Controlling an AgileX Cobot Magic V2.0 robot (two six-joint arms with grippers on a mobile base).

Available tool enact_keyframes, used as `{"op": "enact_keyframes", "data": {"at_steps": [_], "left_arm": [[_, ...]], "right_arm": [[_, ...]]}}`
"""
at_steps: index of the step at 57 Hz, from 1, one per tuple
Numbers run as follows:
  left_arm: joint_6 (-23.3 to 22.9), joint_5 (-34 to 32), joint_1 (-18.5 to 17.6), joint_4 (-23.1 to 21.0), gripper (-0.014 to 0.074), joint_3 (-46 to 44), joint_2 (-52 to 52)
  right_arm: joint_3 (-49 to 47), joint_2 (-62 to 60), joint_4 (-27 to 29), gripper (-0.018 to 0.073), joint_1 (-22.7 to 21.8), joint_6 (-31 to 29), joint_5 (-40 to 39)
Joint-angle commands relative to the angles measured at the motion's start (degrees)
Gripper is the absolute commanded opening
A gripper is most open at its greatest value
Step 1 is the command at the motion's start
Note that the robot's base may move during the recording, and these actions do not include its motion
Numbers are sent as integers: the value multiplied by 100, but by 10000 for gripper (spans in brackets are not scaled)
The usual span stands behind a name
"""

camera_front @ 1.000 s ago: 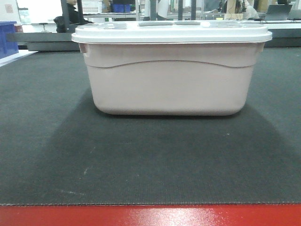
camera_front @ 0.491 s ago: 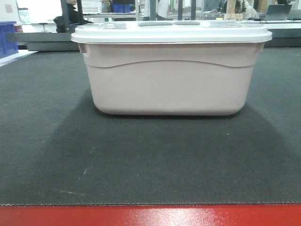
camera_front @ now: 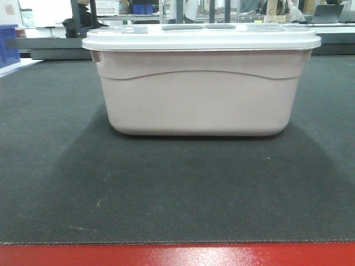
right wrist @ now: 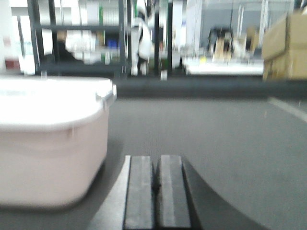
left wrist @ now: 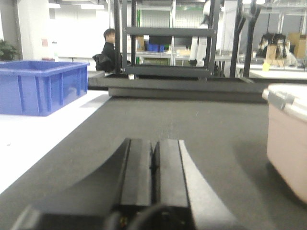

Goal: Grab white bin and place on right shelf
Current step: 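Move both grippers to the short ends of the pink bin, then close both grippers on the bin's lid rims at each end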

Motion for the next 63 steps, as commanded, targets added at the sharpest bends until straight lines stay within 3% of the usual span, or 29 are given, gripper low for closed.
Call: {"op": "enact_keyframes", "data": {"at_steps": [1, 10, 18, 22, 33, 44, 53, 63], "left_arm": [[-1, -401, -52, -11, -116, -684, 202], [-1, 605, -201, 305, -114, -2096, 823], [-1, 1412, -308, 317, -101, -3200, 1667], [-1, 1857, -357, 227, -53, -3641, 2091], [-1, 2966, -393, -188, 223, -4320, 3227], [-1, 3272, -393, -542, 436, -4517, 4110], [-1, 3496, -393, -805, 475, -4948, 4687], [12, 4251, -393, -1005, 474, -5936, 5410]], "right_arm": [[-614, -81, 22, 74, -11, -33, -720], [-1776, 330, 22, 74, -11, -33, 58], [-2671, 1102, 41, 77, -11, -28, 426], [-3032, 1538, 94, 111, -11, 2, 549], [-3678, 2874, 517, 393, -11, 15, 854], [-3985, 4006, 590, 649, -11, 15, 956], [-4665, 4671, 590, 634, -11, 15, 1586], [-5920, 5287, 871, 634, -130, 105, 2877]]}}
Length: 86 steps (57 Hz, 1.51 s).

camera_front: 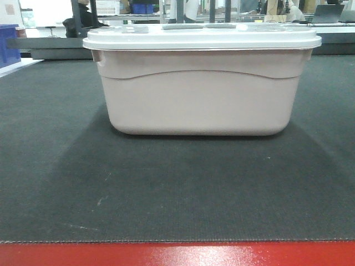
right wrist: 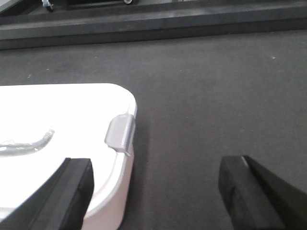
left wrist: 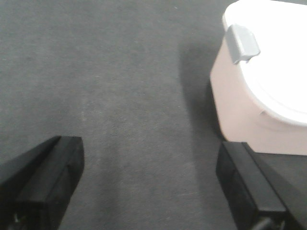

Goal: Grab white bin and place on right shelf
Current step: 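Close both grippers on the bin's lid rims at each end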

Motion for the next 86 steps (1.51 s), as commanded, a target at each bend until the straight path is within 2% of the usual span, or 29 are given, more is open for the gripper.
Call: {"op": "enact_keyframes", "data": {"at_steps": [1, 8, 11, 16, 22, 28, 31, 39, 47, 55, 60, 82, 86], "left_arm": [[12, -7, -44, -236, 474, -695, 318], [20, 230, 6, -404, 474, -1318, 771], [218, 318, 60, -580, 473, -1538, 950], [831, 485, 263, -1425, 472, -1889, 1301], [1820, 883, 700, -2939, 472, -2120, 1706], [2757, 1399, 1182, -4633, 472, -2145, 2199], [3133, 1691, 1376, -5291, 472, -2145, 2442], [3954, 2184, 1511, -6485, 472, -2145, 3222], [4441, 2726, 1433, -7594, 472, -2145, 4078], [4650, 2916, 1343, -8361, 472, -2145, 4756], [4662, 2916, 1263, -8653, 472, -2145, 5052], [4672, 2736, 600, -9334, 472, -2150, 5727], [4823, 2747, 501, -9460, 472, -2150, 5727]], "right_arm": [[-837, 267, 335, 634, -179, 100, 310], [-1718, 680, 954, 634, -707, 93, 1235], [-1995, 855, 1192, 634, -1029, 50, 1585], [-2366, 1210, 1755, 634, -1549, -250, 2237], [-2502, 1672, 2964, 634, -2092, -1140, 2792], [-2502, 2190, 4337, 634, -2401, -2280, 3378], [-2502, 2474, 4743, 634, -2496, -2647, 3611], [-2502, 3179, 5625, 634, -2566, -3352, 3863], [-2502, 3887, 6461, 634, -2549, -3893, 4217], [-2502, 4476, 7391, 634, -2509, -4419, 4440], [-2502, 4755, 7811, 634, -2418, -4633, 4471], [-2502, 5577, 8624, 634, -1470, -4927, 4413], [-2502, 5598, 8683, 634, -1356, -5014, 4363]]}}
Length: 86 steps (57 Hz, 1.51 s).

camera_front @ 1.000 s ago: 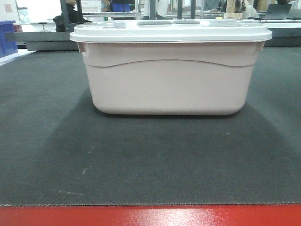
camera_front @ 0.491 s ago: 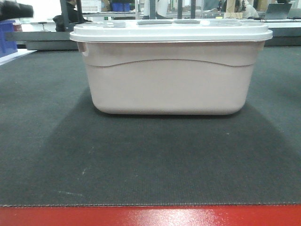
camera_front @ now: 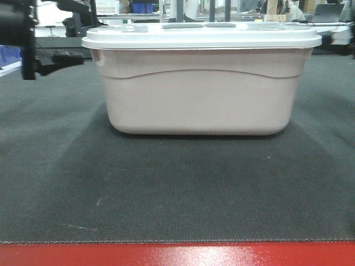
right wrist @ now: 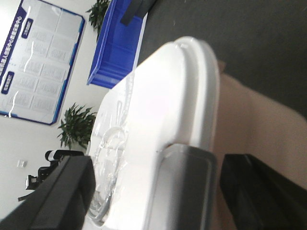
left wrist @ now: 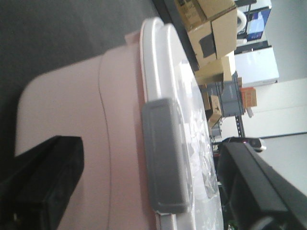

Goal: Grab white bin and place on right shelf
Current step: 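Close both grippers on the bin's lid rims at each end, then lift the pink bin off the table with both grippers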

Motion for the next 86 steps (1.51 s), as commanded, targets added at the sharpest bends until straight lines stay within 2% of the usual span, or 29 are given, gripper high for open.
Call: {"op": "enact_keyframes", "data": {"at_steps": [1, 12, 17, 29, 33, 38, 51, 61, 68, 74, 86], "left_arm": [[170, 267, -146, -945, 472, -192, -289], [170, 178, -389, -989, 472, -264, -289], [170, 102, -454, -989, 472, -300, -289], [170, 71, -488, -989, 459, -310, -289], [170, 71, -488, -989, 396, -310, -289], [170, 82, -488, -989, 253, -310, -289], [170, 481, -488, -989, -139, -310, -289], [170, 729, -488, -989, -117, -409, -289], [170, 1215, -488, -989, -117, -723, -289], [170, 1574, -488, -989, -117, -1070, -338], [146, 1528, -488, -989, -117, -1475, -836]], "right_arm": [[-186, -262, 586, 634, 152, -200, 207], [-186, -262, 586, 629, 250, -276, 16], [-186, -262, 586, 582, 250, -276, 4], [-186, -262, 581, 297, 250, -276, 123], [-186, -262, 581, 172, 250, -276, 180], [-186, -262, 581, 59, 250, -276, 260], [-196, -262, 608, 60, 250, -276, 589], [-198, -268, 1048, 60, 250, -302, 1020], [-203, -335, 1467, 60, 250, -330, 1305], [-203, -529, 1472, 60, 250, -330, 1299], [-203, -1238, 1472, 60, 255, -330, 1299]]}}
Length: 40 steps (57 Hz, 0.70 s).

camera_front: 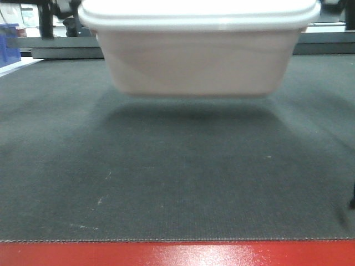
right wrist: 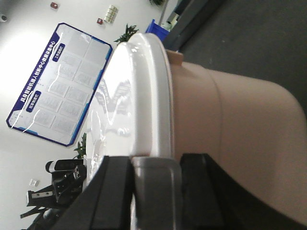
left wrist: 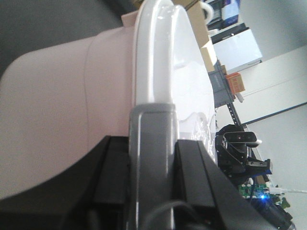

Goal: Grab white bin and place on right shelf
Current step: 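Lift the pink bin off the table with both grippers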

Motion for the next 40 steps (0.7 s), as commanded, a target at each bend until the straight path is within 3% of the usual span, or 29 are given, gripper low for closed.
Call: {"op": "enact_keyframes", "data": {"at_steps": [1, 40], "left_arm": [[77, 1585, -136, -940, -117, -367, -708], [77, 1561, -136, -928, -117, -381, -2651]], "right_arm": [[-194, -740, 695, 60, 110, -64, 1468], [-194, -3113, 861, 60, 110, -59, 1463]]}}
